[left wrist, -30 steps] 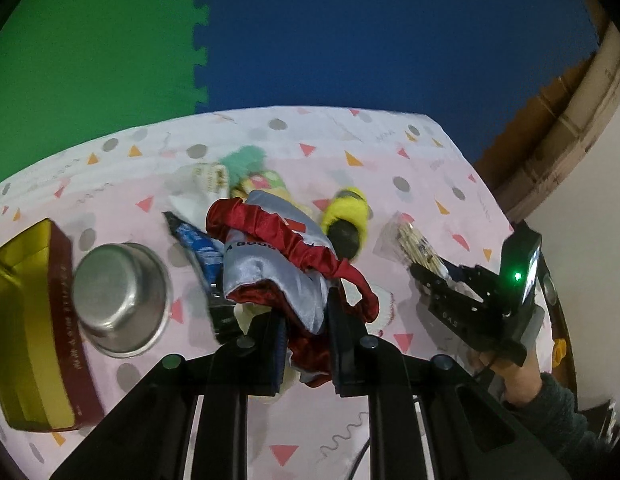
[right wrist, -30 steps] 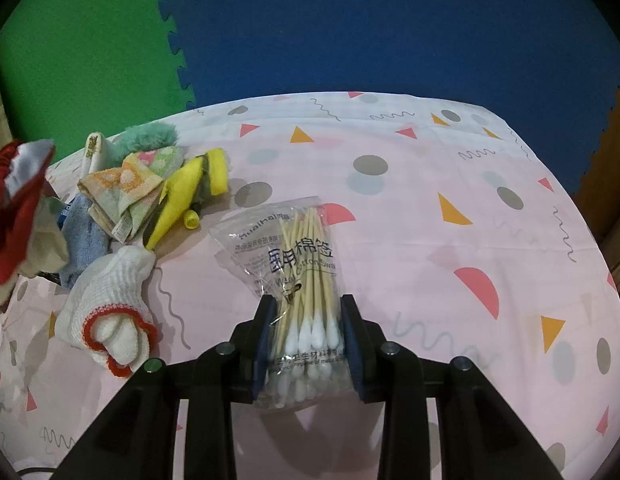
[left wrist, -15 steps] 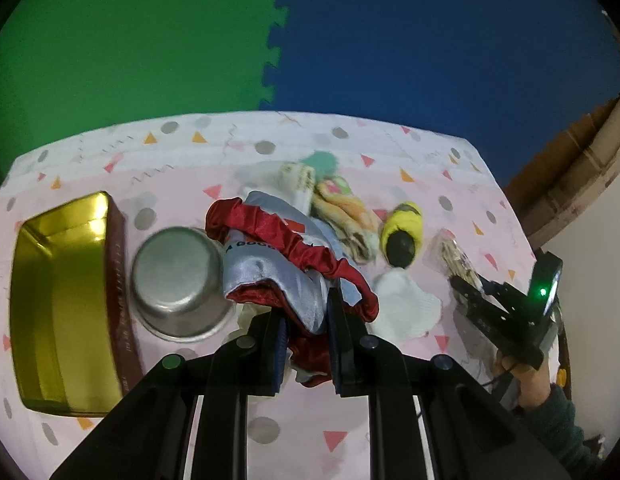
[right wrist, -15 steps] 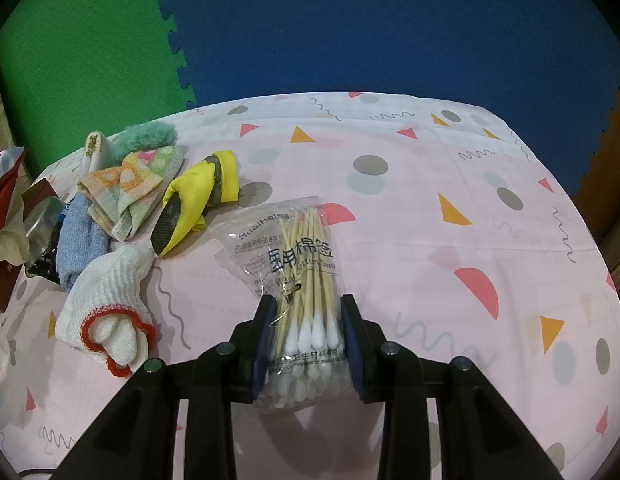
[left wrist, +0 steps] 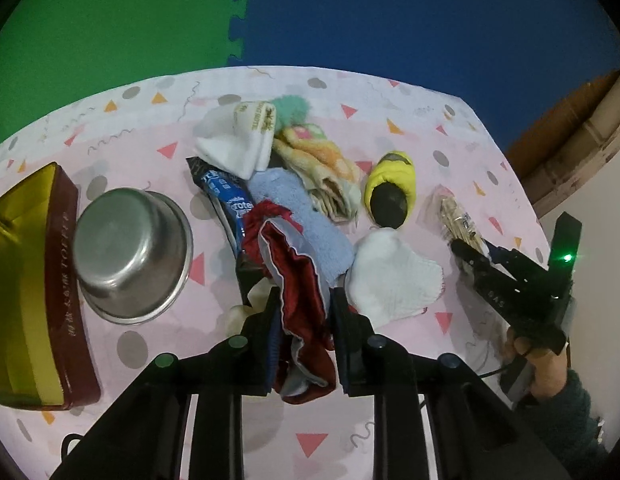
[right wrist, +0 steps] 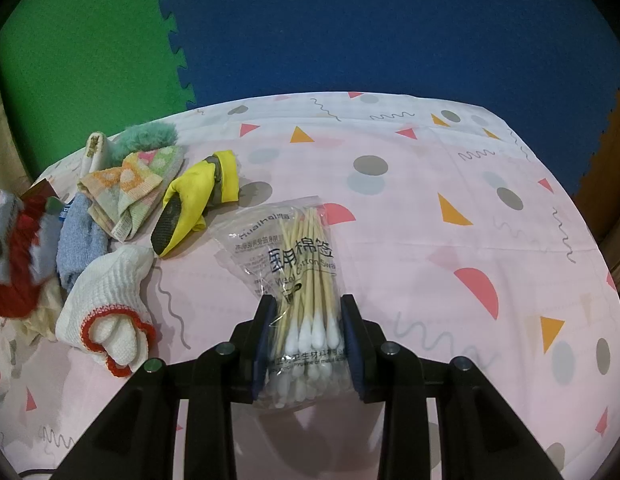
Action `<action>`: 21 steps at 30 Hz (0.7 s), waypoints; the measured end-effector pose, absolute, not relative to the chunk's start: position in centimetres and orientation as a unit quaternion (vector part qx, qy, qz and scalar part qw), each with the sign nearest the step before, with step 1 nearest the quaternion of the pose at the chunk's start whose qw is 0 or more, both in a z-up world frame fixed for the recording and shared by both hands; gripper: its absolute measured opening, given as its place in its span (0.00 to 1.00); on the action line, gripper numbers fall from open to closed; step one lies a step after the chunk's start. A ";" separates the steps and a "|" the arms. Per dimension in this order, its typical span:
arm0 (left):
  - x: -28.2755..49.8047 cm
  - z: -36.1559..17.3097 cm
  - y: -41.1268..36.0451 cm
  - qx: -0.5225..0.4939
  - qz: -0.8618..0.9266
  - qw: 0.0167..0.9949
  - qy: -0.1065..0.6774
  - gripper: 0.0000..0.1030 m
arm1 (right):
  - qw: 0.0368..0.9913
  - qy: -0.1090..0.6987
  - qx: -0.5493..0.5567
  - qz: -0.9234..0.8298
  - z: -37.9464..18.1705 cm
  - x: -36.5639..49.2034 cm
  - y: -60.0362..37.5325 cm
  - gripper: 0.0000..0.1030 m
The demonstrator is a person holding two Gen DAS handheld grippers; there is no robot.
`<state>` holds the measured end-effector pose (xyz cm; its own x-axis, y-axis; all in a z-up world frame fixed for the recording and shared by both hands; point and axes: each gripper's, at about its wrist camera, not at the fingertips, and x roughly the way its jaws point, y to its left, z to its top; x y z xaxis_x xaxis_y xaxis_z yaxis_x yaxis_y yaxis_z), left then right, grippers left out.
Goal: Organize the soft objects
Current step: 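Grasp the red-and-white cloth with the left tool while the right tool holds the swab bag, then carry the red-and-white cloth into the gold tin and release it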
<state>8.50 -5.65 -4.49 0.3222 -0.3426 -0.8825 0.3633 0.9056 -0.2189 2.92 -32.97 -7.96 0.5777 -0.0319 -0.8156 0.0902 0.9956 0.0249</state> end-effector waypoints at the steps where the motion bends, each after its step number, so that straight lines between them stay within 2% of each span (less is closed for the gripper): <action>1: 8.6 -4.6 -5.8 0.013 -0.215 0.813 0.540 0.17 | 0.888 0.458 0.032 -0.034 -8.0 2.9 -33.0 0.32; 6: 8.8 -4.6 -5.9 0.020 -0.214 0.812 0.543 0.09 | 0.888 0.458 0.033 -0.034 -8.0 2.9 -33.0 0.32; 21: 8.9 0.7 -2.2 0.025 -0.186 0.848 0.495 0.08 | 0.888 0.458 0.033 -0.034 -8.0 2.9 -33.0 0.32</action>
